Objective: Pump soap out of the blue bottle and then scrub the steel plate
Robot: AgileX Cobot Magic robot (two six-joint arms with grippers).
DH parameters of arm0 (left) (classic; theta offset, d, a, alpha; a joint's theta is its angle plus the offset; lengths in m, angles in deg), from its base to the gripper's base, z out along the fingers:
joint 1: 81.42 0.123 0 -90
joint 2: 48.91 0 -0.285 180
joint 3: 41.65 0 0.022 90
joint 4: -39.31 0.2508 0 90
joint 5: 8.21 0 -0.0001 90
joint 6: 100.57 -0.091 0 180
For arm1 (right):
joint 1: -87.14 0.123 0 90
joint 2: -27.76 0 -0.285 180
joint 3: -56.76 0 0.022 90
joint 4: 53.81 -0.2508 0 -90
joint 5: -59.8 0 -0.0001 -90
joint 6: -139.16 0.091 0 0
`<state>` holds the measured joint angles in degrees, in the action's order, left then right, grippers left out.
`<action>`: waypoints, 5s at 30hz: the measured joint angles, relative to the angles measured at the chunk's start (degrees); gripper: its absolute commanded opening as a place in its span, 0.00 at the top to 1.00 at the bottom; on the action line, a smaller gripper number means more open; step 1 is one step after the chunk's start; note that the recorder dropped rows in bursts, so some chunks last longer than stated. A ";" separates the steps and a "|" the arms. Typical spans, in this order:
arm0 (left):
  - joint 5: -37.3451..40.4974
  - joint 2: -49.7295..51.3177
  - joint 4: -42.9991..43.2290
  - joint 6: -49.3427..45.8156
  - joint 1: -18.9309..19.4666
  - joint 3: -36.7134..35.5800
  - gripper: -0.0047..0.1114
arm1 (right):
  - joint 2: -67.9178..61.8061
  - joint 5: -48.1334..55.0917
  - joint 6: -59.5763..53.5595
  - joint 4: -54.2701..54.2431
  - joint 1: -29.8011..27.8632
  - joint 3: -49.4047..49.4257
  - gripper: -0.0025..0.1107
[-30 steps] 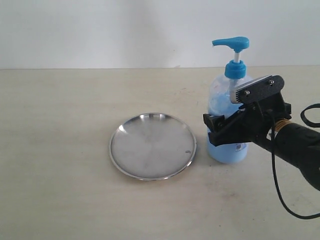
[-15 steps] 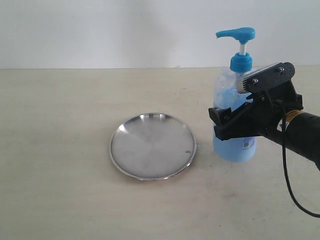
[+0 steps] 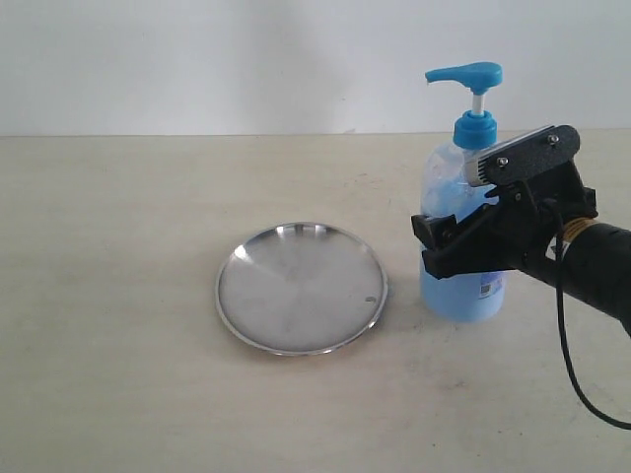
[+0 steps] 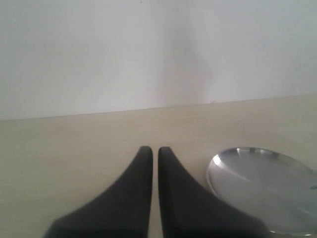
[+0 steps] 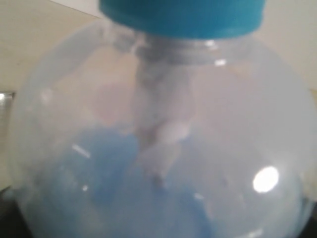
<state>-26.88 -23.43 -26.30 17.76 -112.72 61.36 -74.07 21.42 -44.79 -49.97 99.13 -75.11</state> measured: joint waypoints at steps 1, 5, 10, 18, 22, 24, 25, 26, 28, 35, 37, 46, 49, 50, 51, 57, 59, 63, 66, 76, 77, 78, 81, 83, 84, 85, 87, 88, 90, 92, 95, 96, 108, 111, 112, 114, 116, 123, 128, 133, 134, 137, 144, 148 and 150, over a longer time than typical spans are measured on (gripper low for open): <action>-0.26 0.00 0.00 0.00 0.00 0.00 0.93 | 0.00 0.00 -0.29 0.00 0.00 0.00 0.29; -1.20 0.00 0.00 0.00 0.00 0.00 0.93 | -1.71 -4.20 -1.79 -0.05 0.00 0.00 0.29; -1.42 0.00 0.00 0.10 0.00 0.00 0.93 | -7.06 -14.50 -2.02 -0.05 0.00 0.00 0.29; -1.42 0.00 0.10 0.10 0.00 0.00 0.93 | -10.34 -16.98 -2.04 -0.26 0.00 0.00 0.29; -1.42 0.00 0.10 0.10 0.00 0.00 0.93 | -10.34 -16.87 -2.04 -1.00 0.00 0.00 0.26; -1.42 0.00 0.10 0.10 0.00 0.00 0.93 | -10.34 -16.46 -2.04 -2.34 0.00 -0.10 0.20; -1.42 0.00 0.10 0.10 0.00 0.00 0.93 | -10.34 -15.92 -2.30 -3.40 0.00 -0.22 0.17; -1.42 0.00 0.10 0.10 0.00 0.00 0.93 | -10.10 -15.02 -3.38 -4.71 0.00 -0.67 0.15; -1.42 0.00 0.10 0.10 0.00 0.00 0.93 | -9.85 -12.31 -6.83 -6.51 0.00 -1.50 0.12; -1.42 0.00 0.10 1.40 0.00 0.00 0.93 | -9.85 -9.32 -13.04 -7.30 0.00 -1.76 0.12; -1.42 0.00 0.10 1.44 0.00 0.00 0.93 | -9.85 -9.43 -13.04 -7.30 0.00 -1.76 0.12; -1.42 0.00 0.10 1.68 0.00 0.00 0.93 | -7.39 -9.43 -9.95 -7.41 0.00 -1.76 0.12; -1.42 0.00 0.10 1.68 0.00 0.00 0.93 | -3.78 -8.70 -9.72 -7.51 0.00 -1.76 0.12; -1.42 0.00 0.10 1.68 0.00 0.00 0.93 | -2.62 -7.65 -9.59 -7.51 0.00 -1.76 0.12; -1.42 0.00 0.10 1.68 0.00 0.00 0.93 | -1.12 -6.07 -9.45 -7.51 0.00 -1.76 0.12; -1.42 0.00 0.10 1.68 0.00 0.00 0.93 | 7.41 7.04 -8.61 -7.62 0.00 -1.76 0.12; -1.42 0.00 0.10 1.68 0.00 0.00 0.93 | 9.92 10.86 -8.47 -7.74 0.00 -1.76 0.12; -1.42 0.00 0.10 1.68 0.00 0.00 0.93 | 14.07 15.47 -8.16 -7.74 0.00 -1.76 0.12; -1.42 0.00 0.10 1.68 0.00 0.00 0.93 | 17.24 17.51 -7.30 -7.74 0.00 -1.76 0.25; -17.11 0.00 8.66 2.12 0.00 1.72 0.93 | 43.50 36.03 -3.05 -7.74 0.00 -1.76 0.97; -17.80 -0.09 8.90 2.01 0.00 3.02 0.93 | 47.31 38.07 -3.05 -7.74 0.00 -1.76 0.97; -18.07 -0.67 9.03 0.65 0.00 4.40 0.93 | 53.18 41.40 -3.05 -7.74 0.00 -1.76 0.97; -17.26 -5.14 7.50 -4.44 0.00 5.94 0.93 | 70.20 53.21 -2.93 -8.01 0.00 -1.39 0.97; -13.73 -9.21 2.63 -6.98 0.00 6.09 0.93 | 78.36 56.99 -2.04 -9.50 0.00 0.57 0.97; -12.15 -11.05 0.77 -8.53 0.00 6.09 0.93 | 81.20 57.94 -1.45 -10.35 0.00 1.72 0.97; -10.99 -12.89 -0.98 -10.16 0.00 6.09 0.93 | 83.71 58.69 -0.83 -11.12 0.00 3.00 0.97; -10.26 -15.81 -4.85 -13.33 0.00 6.09 0.93 | 87.38 59.31 0.78 -12.55 0.00 5.50 0.97; -10.26 -16.70 -7.52 -15.14 0.00 6.09 0.93 | 88.95 59.31 1.73 -13.39 0.00 7.07 0.97; -10.71 -17.24 -13.19 -18.61 0.00 6.09 0.93 | 90.75 59.53 3.32 -14.94 0.00 10.43 0.97; -10.71 -17.36 -17.17 -21.55 0.00 6.09 0.93 | 91.64 59.66 5.02 -16.45 0.00 13.76 0.97; -10.71 -17.49 -22.71 -25.54 0.00 6.09 0.93 | 91.78 56.71 6.57 -19.29 0.00 18.65 0.97; -10.71 -17.51 -24.06 -26.84 0.00 6.09 0.93 | 91.78 55.74 7.07 -20.00 0.00 20.14 0.97; 6.49 -17.61 -33.98 -42.68 0.00 6.09 0.93 | 91.78 54.50 11.54 -21.31 0.00 28.88 0.97; 12.64 -17.61 -34.22 -43.02 0.00 6.09 0.93 | 91.78 53.68 11.54 -21.31 0.00 28.92 0.97; 14.17 -17.61 -34.22 -43.02 0.00 5.98 0.93 | 91.78 53.18 11.54 -21.64 0.00 29.01 0.97; 15.23 -17.61 -34.22 -42.78 0.00 5.15 0.93 | 91.78 51.84 11.54 -23.43 0.00 29.15 0.97; 15.36 -17.61 -34.22 -41.95 0.00 2.91 0.93 | 91.78 48.01 11.54 -27.62 0.00 29.15 0.97; 14.58 -17.61 -34.22 -40.17 0.00 0.19 0.93 | 91.78 36.72 11.53 -33.77 0.00 29.15 0.97; 14.58 -17.61 -34.22 -39.92 0.00 0.19 0.93 | 91.78 40.14 11.53 -34.13 0.00 29.15 0.97; 14.20 -17.61 -34.22 -38.85 0.00 6.36 0.93 | 91.78 48.05 11.53 -34.35 0.00 29.15 0.97; 13.21 -17.61 -34.22 -38.85 0.00 8.35 0.93 | 91.78 50.89 11.63 -34.35 0.00 29.15 0.97; 6.36 -15.57 -34.11 -39.95 0.00 17.23 0.93 | 91.78 55.77 12.90 -36.56 0.00 29.15 0.97; 9.76 12.84 -34.11 -47.72 0.00 34.35 0.93 | 91.78 58.23 13.44 -35.47 0.00 29.15 0.97; 15.29 31.49 -34.11 -49.36 0.00 42.56 0.93 | 91.78 57.62 9.02 -33.53 0.00 29.15 0.97; 16.35 38.90 -34.11 -49.48 0.00 45.38 0.93 | 91.78 56.36 5.71 -31.80 0.00 29.15 0.97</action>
<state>-10.54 15.46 -60.41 -31.71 -112.72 106.74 17.71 77.78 -39.08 -81.76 99.13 -45.97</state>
